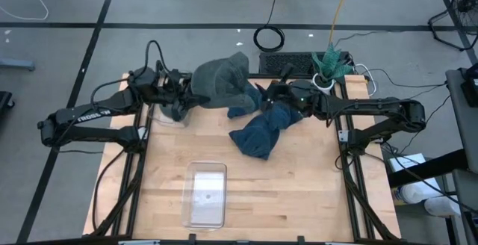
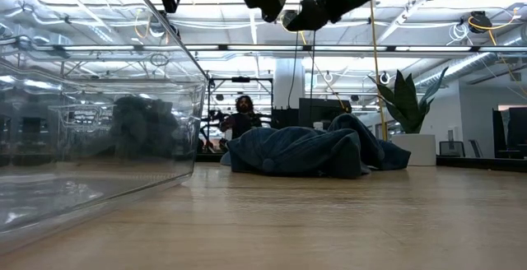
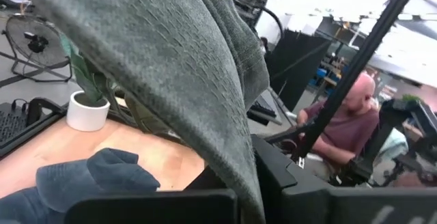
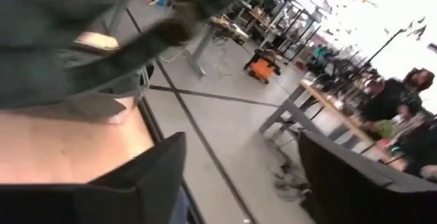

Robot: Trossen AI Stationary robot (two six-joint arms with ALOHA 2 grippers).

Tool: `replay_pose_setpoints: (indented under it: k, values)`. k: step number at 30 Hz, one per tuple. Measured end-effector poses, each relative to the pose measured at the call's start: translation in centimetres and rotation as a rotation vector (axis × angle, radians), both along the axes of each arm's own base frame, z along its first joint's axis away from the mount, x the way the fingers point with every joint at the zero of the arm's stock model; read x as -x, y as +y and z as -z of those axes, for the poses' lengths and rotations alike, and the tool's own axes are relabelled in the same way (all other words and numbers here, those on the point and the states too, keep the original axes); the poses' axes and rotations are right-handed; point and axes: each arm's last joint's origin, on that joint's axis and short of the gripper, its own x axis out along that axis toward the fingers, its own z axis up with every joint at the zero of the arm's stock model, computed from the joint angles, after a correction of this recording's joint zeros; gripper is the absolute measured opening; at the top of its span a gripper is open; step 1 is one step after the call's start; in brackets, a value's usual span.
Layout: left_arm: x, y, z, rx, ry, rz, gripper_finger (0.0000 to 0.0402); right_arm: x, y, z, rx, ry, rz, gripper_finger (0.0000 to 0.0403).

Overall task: Pick & Place hat
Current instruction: Put the green cap into the top transparent bin

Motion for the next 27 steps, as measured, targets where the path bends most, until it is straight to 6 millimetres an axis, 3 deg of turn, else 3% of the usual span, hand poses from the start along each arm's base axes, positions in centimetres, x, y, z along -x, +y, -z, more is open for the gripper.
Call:
replay_pose_setpoints:
  k: [3,8,13,18,27]
  values:
    - [-0.1,-0.3,0.0,-0.023,0.001,0.018,0.0009,0.2,-1.0,0.0,-0.091,-0.069,-0.045,0.019]
    - [-0.3,-0.7,0.0,-0.042,0.0,0.025,0.0009,0.4,-2.8,0.6,-0.245,-0.204,-0.264,0.0022]
    - [-0.5,-0.7,0.3,-0.043,0.018,0.009,0.0009,0.1,-4.0,1.1,-0.33,-0.368,-0.414,0.001]
    - [-1.2,-0.4,0.9,-0.035,0.046,-0.008,0.0009,-1.3,-3.6,1.9,-0.369,-0.422,-0.571,0.0002]
    - [-2.2,0.0,1.6,-0.017,0.069,-0.008,0.0009,-3.3,-3.7,2.2,-0.329,-0.472,-0.612,0.0]
